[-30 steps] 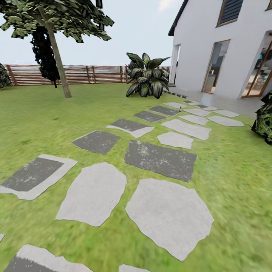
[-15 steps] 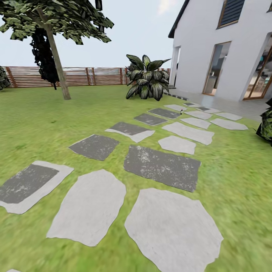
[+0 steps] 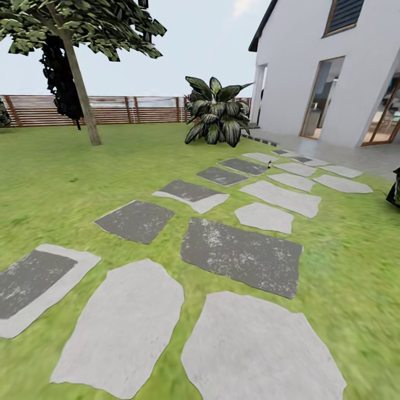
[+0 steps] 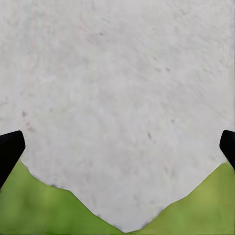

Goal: In the garden, pick up the pesticide atomizer on the floor and spray pesticide onto both trees until each tree trunk is fully covered.

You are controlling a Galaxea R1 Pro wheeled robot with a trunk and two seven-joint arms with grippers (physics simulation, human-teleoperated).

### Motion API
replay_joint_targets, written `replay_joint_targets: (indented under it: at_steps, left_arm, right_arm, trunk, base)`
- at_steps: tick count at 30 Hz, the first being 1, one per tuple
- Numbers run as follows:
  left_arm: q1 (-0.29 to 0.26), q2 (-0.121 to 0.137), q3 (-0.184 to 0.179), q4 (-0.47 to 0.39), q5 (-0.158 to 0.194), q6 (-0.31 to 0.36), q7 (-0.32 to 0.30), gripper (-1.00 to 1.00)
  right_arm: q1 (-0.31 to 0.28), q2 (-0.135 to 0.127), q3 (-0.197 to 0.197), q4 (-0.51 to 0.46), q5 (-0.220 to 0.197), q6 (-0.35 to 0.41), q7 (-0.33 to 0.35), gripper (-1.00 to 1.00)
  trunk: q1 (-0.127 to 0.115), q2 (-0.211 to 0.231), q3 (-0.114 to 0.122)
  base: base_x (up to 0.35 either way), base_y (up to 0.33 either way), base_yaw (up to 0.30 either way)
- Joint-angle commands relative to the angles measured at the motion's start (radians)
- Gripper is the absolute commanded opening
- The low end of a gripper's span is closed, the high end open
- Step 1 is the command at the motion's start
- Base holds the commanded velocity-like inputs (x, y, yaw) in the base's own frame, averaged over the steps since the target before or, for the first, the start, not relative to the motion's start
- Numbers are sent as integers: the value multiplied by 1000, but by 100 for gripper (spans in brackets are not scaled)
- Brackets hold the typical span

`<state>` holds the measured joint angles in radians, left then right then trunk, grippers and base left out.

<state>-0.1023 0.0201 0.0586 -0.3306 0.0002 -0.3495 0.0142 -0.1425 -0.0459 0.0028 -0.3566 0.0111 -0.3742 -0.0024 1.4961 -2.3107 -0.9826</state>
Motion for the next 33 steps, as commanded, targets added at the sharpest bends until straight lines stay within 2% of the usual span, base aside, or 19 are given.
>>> replay_joint_targets:
  at_steps: [1,7,16,33]
  left_arm:
    - [-1,0,1,1,0,-3,1,100]
    - [-1,0,1,1,0,-3,1,100]
    - [-1,0,1,1,1,-3,1,100]
    - [-1,0,1,1,0,-3,1,100]
  right_arm:
    - [0,0,0,1,1,-3,0,100]
    - [0,0,0,1,1,-3,1,100]
    - [-1,0,0,1,1,-3,1,100]
    - [-1,0,0,1,1,-3,1,100]
  trunk:
    - [0,0,-1]
    - [0,0,-1]
    - [0,0,-1]
    - [0,0,-1]
  base:
    - [339,0,0]
    - [339,0,-54]
    - [339,0,-253]
    - [339,0,-13]
